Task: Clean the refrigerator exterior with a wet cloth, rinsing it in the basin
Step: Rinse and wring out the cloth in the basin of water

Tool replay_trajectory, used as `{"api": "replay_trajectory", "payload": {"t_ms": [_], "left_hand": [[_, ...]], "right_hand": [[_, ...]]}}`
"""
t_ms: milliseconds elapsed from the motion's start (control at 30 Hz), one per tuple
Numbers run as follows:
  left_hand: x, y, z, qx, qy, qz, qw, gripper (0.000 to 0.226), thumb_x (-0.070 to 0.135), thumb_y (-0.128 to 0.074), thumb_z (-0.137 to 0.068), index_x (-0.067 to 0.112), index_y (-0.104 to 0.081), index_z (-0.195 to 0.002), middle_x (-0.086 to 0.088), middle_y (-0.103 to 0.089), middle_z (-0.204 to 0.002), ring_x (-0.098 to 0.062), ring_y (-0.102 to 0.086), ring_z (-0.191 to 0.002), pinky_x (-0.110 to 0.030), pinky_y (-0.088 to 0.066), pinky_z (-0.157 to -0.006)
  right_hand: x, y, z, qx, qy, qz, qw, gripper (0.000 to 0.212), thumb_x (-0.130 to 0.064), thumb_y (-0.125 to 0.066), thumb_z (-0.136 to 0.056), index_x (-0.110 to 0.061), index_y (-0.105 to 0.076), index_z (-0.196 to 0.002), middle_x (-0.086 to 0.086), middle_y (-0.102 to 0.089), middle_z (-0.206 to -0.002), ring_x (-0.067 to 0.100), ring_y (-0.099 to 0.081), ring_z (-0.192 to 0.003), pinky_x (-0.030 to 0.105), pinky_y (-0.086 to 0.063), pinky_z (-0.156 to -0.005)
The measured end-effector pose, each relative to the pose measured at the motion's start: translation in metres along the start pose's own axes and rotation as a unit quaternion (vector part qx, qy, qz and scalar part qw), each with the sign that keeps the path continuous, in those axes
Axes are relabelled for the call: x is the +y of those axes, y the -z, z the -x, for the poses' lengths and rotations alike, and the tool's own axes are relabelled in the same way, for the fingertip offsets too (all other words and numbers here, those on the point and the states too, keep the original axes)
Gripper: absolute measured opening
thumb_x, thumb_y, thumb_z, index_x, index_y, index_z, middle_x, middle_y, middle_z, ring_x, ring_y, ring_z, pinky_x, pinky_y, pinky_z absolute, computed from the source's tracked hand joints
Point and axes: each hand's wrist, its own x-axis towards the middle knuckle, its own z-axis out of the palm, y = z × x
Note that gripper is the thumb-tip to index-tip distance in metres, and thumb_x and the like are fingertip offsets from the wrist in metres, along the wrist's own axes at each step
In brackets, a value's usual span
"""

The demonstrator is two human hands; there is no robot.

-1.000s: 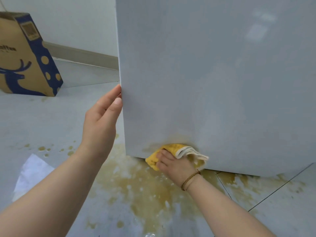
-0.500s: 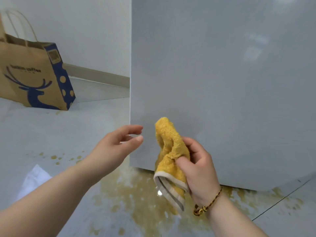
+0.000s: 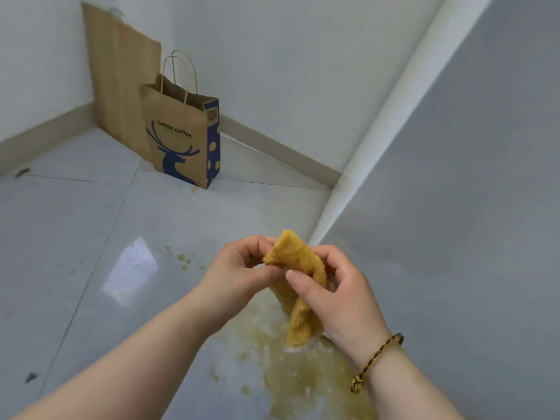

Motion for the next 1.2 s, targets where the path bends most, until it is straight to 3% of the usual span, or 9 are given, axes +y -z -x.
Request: {"api": "replay_trajectory", "payload": {"t_ms": [100,233,300,433,567,700,833,1067,1200], "left_hand": [[0.051,0.008,0.016,0.061,-0.008,-0.024,0.998,0.034,-0.008,-0.075,-0.063,0.014,-0.051,-0.054,0.015,-0.069,-0.069,0.012,-0.060,-0.082,-0.009,-0.049,-0.072],[0.145,0.026,0.044,0.083,-0.010,-0.106,0.991,0.034,-0.002,-0.076,-0.065,0.014,-0.046,-0.061,0.021,-0.066,-0.070,0.013,-0.060,-0.079,-0.011,-0.049,-0.067],[0.204,0.045,0.064,0.080,0.013,-0.106,0.991,0.036,0.010,-0.080,-0.057,0.018,-0.048,-0.072,0.017,-0.063,-0.070,0.002,-0.058,-0.069,-0.015,-0.048,-0.062],[0.306,0.076,0.104,0.014,0.075,-0.165,0.983,0.047,0.040,-0.072,-0.049,0.038,-0.056,-0.093,0.013,-0.058,-0.081,-0.002,-0.053,-0.076,-0.017,-0.046,-0.070],[0.379,0.086,0.154,0.051,0.079,-0.214,0.972,0.020,0.050,-0.070,-0.048,0.037,-0.061,-0.061,0.013,-0.051,-0.071,-0.003,-0.051,-0.071,-0.016,-0.044,-0.067],[0.417,0.091,0.210,0.083,0.097,-0.232,0.964,0.037,0.050,-0.071,-0.050,0.027,-0.062,-0.077,0.017,-0.053,-0.094,-0.003,-0.053,-0.096,-0.022,-0.043,-0.084],[0.441,0.104,0.277,0.160,0.120,-0.252,0.947,0.028,0.033,-0.073,-0.062,0.025,-0.047,-0.066,0.012,-0.046,-0.065,-0.005,-0.046,-0.065,-0.016,-0.038,-0.060],[0.455,0.170,0.423,0.336,0.127,-0.094,0.928,0.033,0.033,-0.074,-0.055,0.012,-0.052,-0.068,0.003,-0.053,-0.063,-0.005,-0.053,-0.059,-0.013,-0.040,-0.058],[0.435,0.227,0.500,0.437,0.054,0.079,0.894,0.041,0.027,-0.076,-0.048,0.008,-0.050,-0.074,-0.012,-0.049,-0.079,-0.023,-0.050,-0.075,-0.032,-0.042,-0.071]], "right_hand": [[-0.051,-0.010,0.001,0.012,0.035,0.097,0.995,0.020,-0.017,-0.069,-0.078,-0.032,-0.059,-0.069,-0.021,-0.049,-0.102,-0.005,-0.047,-0.096,-0.004,-0.031,-0.077],[-0.141,-0.027,0.013,-0.079,0.065,0.068,0.992,0.024,-0.008,-0.064,-0.082,-0.031,-0.063,-0.076,-0.018,-0.065,-0.075,-0.006,-0.055,-0.077,0.004,-0.041,-0.070],[-0.197,-0.040,0.020,-0.137,0.066,0.043,0.988,0.015,-0.019,-0.062,-0.081,-0.033,-0.064,-0.080,-0.024,-0.066,-0.074,-0.007,-0.058,-0.076,0.008,-0.045,-0.070],[-0.289,-0.069,0.037,-0.223,0.062,-0.002,0.973,0.016,-0.025,-0.051,-0.075,-0.033,-0.064,-0.081,-0.023,-0.067,-0.075,-0.008,-0.059,-0.075,0.009,-0.045,-0.069],[-0.361,-0.090,0.064,-0.271,0.038,-0.027,0.961,0.017,-0.031,-0.051,-0.072,-0.027,-0.064,-0.082,-0.016,-0.068,-0.071,-0.003,-0.060,-0.070,0.015,-0.049,-0.066],[-0.413,-0.115,0.096,-0.305,0.068,-0.010,0.950,0.012,-0.018,-0.055,-0.090,-0.024,-0.062,-0.081,-0.017,-0.066,-0.063,-0.008,-0.058,-0.062,0.010,-0.046,-0.056],[-0.448,-0.147,0.127,-0.345,0.101,0.050,0.932,0.022,-0.011,-0.049,-0.092,-0.025,-0.060,-0.080,-0.009,-0.061,-0.072,-0.010,-0.055,-0.061,0.007,-0.044,-0.056],[-0.476,-0.262,0.192,-0.410,0.095,0.080,0.904,0.023,-0.018,-0.046,-0.095,-0.021,-0.057,-0.075,-0.001,-0.053,-0.071,0.008,-0.048,-0.065,0.009,-0.041,-0.052],[-0.471,-0.363,0.234,-0.432,0.033,0.082,0.897,0.025,-0.020,-0.045,-0.095,-0.021,-0.057,-0.074,0.000,-0.054,-0.072,0.012,-0.049,-0.067,0.018,-0.043,-0.057]]}}
